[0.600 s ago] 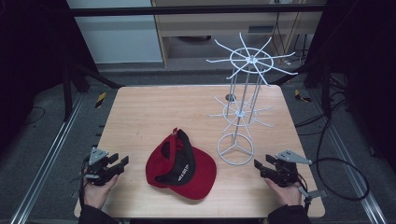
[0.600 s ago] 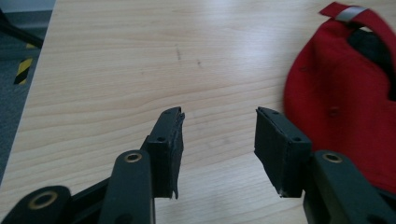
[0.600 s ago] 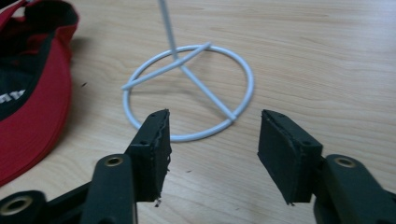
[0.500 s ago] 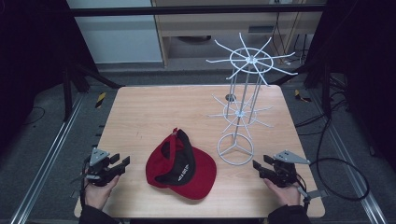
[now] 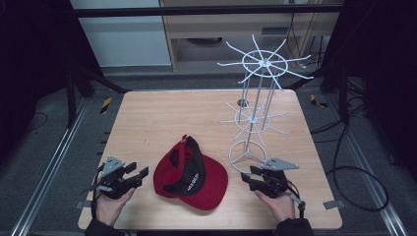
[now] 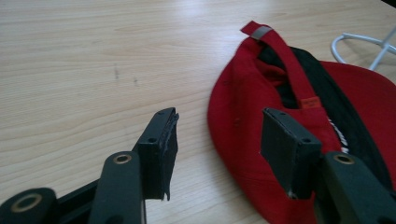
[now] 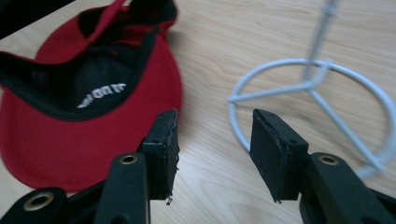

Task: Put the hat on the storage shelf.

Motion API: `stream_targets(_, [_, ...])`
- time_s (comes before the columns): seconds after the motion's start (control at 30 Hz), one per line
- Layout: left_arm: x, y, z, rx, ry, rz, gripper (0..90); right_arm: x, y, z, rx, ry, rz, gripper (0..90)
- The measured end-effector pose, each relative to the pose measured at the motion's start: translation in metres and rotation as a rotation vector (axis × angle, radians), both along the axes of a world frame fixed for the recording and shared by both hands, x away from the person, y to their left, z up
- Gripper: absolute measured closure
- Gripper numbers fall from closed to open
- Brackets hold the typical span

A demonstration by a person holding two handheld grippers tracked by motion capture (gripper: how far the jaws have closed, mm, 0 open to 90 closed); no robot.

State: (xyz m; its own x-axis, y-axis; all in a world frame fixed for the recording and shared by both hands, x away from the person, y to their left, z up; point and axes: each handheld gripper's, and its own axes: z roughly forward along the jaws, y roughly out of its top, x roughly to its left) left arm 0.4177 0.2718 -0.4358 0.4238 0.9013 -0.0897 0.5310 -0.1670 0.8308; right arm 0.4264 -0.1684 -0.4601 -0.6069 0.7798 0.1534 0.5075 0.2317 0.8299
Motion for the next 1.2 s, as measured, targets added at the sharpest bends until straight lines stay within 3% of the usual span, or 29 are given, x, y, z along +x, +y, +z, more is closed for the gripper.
stream_targets(0.27, [-0.003,-0.025,0.0,0.003,0.044,-0.09,45.7,0.008,0.036,-0.001,-0.021,0.012,0.071,51.7])
stream_targets(0.63, [-0.006,-0.051,-0.008,0.038,0.108,-0.173,46.7,0.032,0.053,-0.015,-0.049,0.038,0.07,48.7])
stream_targets(0.67, [-0.007,-0.055,-0.01,0.061,0.117,-0.189,46.8,0.033,0.055,-0.016,-0.048,0.042,0.07,48.5])
stream_targets(0.83, [-0.007,-0.058,-0.018,0.111,0.168,-0.182,53.8,0.043,0.063,-0.024,-0.067,0.058,0.066,48.9])
stream_targets(0.93, [-0.005,-0.055,-0.021,0.097,0.199,-0.182,57.3,0.045,0.065,-0.028,-0.08,0.067,0.071,49.6])
stream_targets(1.07, [-0.001,-0.049,-0.024,0.062,0.248,-0.186,70.4,0.046,0.069,-0.034,-0.065,0.106,0.104,62.2])
stream_targets(1.2, [0.001,-0.046,-0.027,0.074,0.262,-0.168,77.5,0.045,0.068,-0.031,-0.034,0.119,0.112,70.5])
